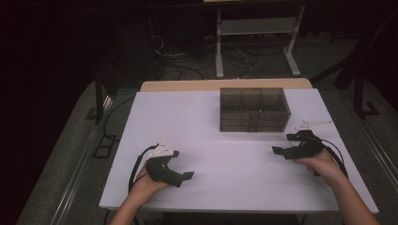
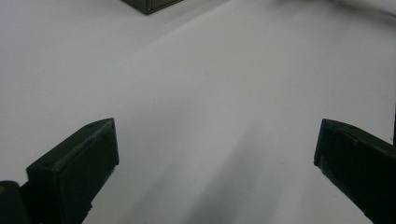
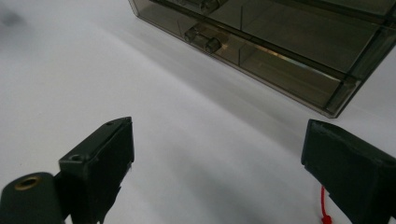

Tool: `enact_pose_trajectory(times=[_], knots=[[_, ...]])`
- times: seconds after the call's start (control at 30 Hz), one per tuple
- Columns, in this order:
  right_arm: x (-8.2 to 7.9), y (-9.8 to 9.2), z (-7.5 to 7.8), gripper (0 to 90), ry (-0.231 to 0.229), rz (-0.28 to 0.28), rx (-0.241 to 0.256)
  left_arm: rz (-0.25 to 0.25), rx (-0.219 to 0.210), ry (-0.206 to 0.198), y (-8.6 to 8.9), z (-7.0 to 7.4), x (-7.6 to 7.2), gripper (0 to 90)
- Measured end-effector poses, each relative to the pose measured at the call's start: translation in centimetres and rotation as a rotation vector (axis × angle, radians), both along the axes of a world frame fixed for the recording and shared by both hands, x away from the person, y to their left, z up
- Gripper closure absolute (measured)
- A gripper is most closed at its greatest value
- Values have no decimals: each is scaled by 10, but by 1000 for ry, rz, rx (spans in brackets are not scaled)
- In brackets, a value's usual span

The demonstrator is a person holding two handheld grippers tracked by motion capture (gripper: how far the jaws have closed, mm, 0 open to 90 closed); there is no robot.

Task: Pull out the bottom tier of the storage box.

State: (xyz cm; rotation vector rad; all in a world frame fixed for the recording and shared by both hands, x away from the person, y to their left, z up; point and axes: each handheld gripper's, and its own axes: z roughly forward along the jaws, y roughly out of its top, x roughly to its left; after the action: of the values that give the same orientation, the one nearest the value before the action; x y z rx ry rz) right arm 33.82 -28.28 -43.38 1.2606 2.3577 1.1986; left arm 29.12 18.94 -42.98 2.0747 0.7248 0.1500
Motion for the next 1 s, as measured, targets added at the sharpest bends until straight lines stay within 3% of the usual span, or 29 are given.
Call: enact_pose_trajectory(times=[1.0], knots=[[1,33,-3,97,-13,34,2,-2,-2,4,-1,0,-1,0]])
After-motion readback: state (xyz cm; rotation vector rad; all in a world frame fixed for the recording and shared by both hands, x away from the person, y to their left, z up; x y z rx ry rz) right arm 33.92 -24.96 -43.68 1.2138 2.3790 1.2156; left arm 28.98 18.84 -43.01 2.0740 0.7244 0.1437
